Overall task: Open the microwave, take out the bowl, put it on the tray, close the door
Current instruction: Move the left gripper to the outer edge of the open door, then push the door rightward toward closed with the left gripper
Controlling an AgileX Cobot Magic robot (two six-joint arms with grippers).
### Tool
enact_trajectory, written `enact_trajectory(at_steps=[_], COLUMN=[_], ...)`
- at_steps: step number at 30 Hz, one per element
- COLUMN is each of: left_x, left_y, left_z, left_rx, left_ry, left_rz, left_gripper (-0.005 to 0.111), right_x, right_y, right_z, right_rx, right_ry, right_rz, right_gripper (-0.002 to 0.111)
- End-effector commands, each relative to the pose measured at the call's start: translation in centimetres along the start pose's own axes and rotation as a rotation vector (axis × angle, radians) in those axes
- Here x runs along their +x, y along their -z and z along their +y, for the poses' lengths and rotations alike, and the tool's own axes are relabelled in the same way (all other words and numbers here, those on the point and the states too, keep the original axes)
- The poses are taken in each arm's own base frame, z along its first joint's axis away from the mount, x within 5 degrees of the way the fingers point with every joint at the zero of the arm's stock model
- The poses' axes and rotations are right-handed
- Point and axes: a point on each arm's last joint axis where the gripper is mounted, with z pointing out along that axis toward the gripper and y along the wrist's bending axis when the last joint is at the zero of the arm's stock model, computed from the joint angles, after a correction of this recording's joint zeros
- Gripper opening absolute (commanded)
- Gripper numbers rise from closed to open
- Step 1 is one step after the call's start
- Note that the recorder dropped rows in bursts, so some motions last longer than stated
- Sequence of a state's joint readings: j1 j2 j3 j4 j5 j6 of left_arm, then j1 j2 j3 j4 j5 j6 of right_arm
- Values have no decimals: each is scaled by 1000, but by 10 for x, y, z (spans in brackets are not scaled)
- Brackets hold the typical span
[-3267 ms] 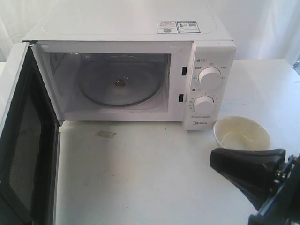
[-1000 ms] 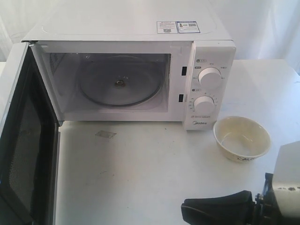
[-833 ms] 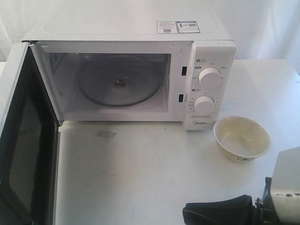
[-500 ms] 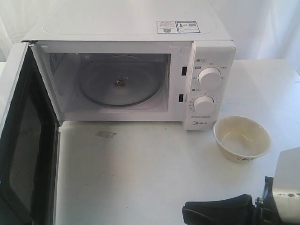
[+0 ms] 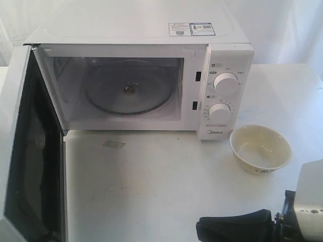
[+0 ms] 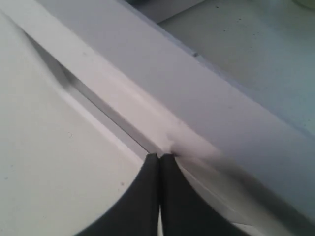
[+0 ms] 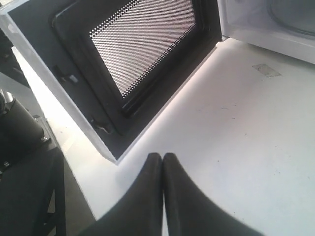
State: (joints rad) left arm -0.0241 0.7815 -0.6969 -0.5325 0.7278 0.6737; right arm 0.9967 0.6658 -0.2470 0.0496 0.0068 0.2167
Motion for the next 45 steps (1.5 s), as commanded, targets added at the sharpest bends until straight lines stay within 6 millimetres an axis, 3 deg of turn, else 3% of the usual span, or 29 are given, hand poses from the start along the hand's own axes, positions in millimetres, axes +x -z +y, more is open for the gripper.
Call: enact_trajectory(at_steps=[1, 9, 14, 21, 26, 34, 39, 45], left_x=[-14, -37, -47, -56, -66, -98, -101, -105], left_y=[-12, -26, -44, -77, -89, -97, -96, -81], left_z=[1, 9, 8, 5, 2, -3, -7, -9], left_rx=[106, 184, 214, 137, 94, 136, 186, 169], left_ry=[-20, -48, -130, -167, -161, -164, -188, -193], left_rz=[-65, -164, -222, -219, -242, -290, -282, -326], left_gripper=[0, 0, 0, 0, 0, 0, 0, 0], right_x=[-5, -43, -45, -45, -43, -42, -36, -34], right_y=[0, 15, 17, 17, 16, 16, 14, 7], right_z=[1, 12, 12, 14, 14, 14, 12, 12], right_rx=[-15, -55, -58, -73, -71, -65, -51, -49], right_ry=[31, 91, 89, 96, 97, 131, 182, 178], right_rz=[-64, -251, -262, -259, -253, -242, -190, -184], right_gripper=[0, 0, 0, 0, 0, 0, 0, 0])
